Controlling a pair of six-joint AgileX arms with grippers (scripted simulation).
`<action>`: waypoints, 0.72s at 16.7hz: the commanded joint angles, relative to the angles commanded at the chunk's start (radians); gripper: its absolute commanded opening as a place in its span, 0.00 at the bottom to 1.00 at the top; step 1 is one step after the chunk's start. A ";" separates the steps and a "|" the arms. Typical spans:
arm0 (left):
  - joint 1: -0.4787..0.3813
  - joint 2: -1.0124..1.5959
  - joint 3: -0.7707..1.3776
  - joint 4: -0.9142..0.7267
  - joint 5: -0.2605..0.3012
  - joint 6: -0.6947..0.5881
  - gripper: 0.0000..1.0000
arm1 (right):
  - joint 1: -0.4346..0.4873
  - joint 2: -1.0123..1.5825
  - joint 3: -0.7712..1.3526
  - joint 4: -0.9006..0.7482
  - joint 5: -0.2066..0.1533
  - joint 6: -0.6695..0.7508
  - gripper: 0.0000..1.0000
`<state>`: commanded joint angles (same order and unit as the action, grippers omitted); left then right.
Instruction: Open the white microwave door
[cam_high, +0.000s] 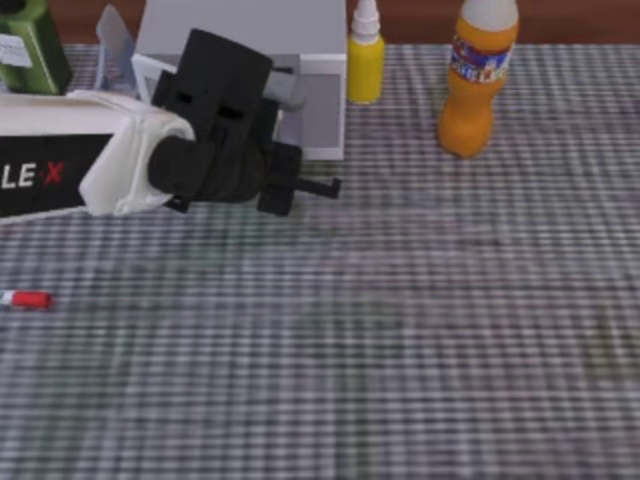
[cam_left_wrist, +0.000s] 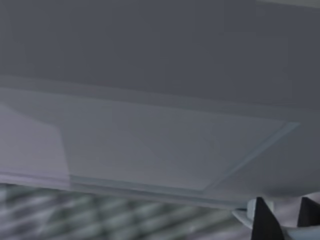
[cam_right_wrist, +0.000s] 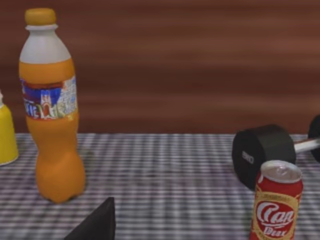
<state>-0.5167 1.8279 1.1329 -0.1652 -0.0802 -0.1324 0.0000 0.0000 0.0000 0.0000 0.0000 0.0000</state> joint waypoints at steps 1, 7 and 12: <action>0.000 0.000 0.000 0.000 0.000 0.000 0.00 | 0.000 0.000 0.000 0.000 0.000 0.000 1.00; 0.002 -0.008 -0.014 0.001 0.023 0.018 0.00 | 0.000 0.000 0.000 0.000 0.000 0.000 1.00; 0.027 -0.040 -0.051 0.015 0.064 0.074 0.00 | 0.000 0.000 0.000 0.000 0.000 0.000 1.00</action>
